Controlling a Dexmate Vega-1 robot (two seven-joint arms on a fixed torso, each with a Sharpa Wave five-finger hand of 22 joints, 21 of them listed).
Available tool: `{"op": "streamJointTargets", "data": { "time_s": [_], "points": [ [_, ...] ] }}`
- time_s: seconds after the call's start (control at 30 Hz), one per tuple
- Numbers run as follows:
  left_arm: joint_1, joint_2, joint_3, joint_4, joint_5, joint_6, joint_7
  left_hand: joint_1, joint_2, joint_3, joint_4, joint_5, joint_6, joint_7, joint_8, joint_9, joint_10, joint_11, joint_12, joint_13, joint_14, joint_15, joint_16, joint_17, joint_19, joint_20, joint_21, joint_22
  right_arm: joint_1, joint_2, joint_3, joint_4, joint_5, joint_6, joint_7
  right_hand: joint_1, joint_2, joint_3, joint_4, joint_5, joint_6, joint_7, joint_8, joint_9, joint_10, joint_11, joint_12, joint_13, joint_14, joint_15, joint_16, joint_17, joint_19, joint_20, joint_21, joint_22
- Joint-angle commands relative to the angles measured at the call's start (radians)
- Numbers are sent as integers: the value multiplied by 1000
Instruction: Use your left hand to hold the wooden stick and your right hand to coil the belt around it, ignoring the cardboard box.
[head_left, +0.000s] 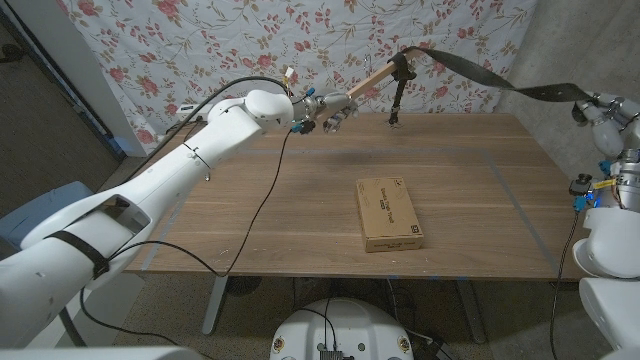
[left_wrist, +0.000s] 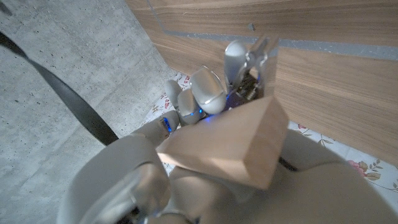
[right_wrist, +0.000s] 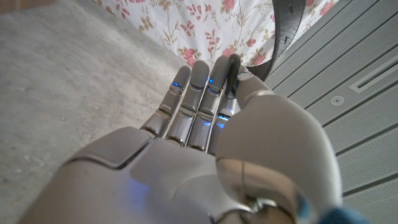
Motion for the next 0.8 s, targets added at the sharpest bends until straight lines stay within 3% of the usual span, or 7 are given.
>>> {"op": "streamJointTargets", "data": {
  "time_s": [0.03,0.37,0.8],
  "points": [
    [-9,-38,10,25,-5,-19,33,3,6,10,-2,-2,23,33,6,1,10,-2,5,4,-3,-6,2,-1,4,-24,7,4,-24,-130,-122,210,139,4,149,1,44,0,3,-1,96,8,19,204,2,10,-2,-3,-8,-109,12,-5,2,6,9,-1],
    [-49,-65,30,74,-17,-46,-17,3,6,10,-2,-3,24,30,8,1,8,-1,5,4,-4,-6,6,1,5,-24,7,6,41,-266,-256,302,212,-111,202,10,51,-17,4,-7,93,11,16,208,-10,17,-2,8,-21,-105,21,-21,-7,10,18,-2],
    [-88,-113,49,162,-48,-127,-104,2,6,10,-2,-3,23,33,9,0,10,-1,5,4,-5,-6,9,0,6,-25,5,6,265,-393,-458,400,242,-219,235,15,62,-35,11,-14,85,10,9,208,-23,10,-6,9,-38,-108,35,-27,-25,6,25,-3]
  ]
}}
